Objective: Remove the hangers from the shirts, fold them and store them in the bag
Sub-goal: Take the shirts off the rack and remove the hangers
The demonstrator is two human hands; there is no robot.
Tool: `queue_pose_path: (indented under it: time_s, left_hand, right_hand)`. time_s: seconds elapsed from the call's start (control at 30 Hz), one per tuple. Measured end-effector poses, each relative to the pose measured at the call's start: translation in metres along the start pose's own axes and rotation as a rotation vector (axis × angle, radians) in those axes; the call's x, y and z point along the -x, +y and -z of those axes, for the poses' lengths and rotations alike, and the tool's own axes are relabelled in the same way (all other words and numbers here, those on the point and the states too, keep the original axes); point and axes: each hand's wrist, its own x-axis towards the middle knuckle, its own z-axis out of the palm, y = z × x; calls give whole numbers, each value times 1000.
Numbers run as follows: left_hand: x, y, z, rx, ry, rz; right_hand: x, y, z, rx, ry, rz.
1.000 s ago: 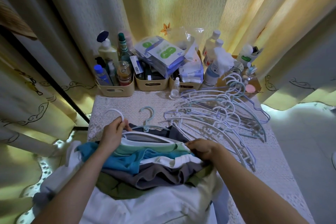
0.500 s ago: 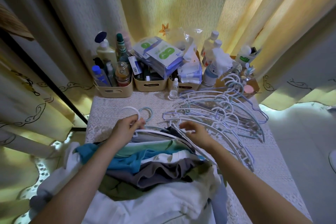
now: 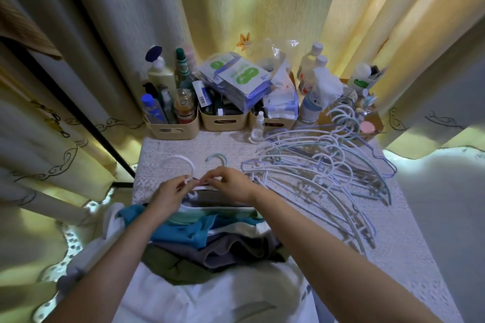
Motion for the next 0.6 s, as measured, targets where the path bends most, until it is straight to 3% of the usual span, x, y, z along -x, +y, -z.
queue_pose_path:
  time_s: [0.17,0.3,0.47,0.6]
  left_hand:
    - [5,-4,9,-286,139,-93]
    - [4,-5,4,-244,194,-22]
    - [-1,-4,-6,-295,230,20]
    - [-3,-6,-7,-300,272,47]
  right_hand:
    - [0,15,16,22,-44,-158]
    - [38,57,28,160,-52,-248]
    - [57,80,12,195,191,-309]
    - [57,88,-1,92,420,-459]
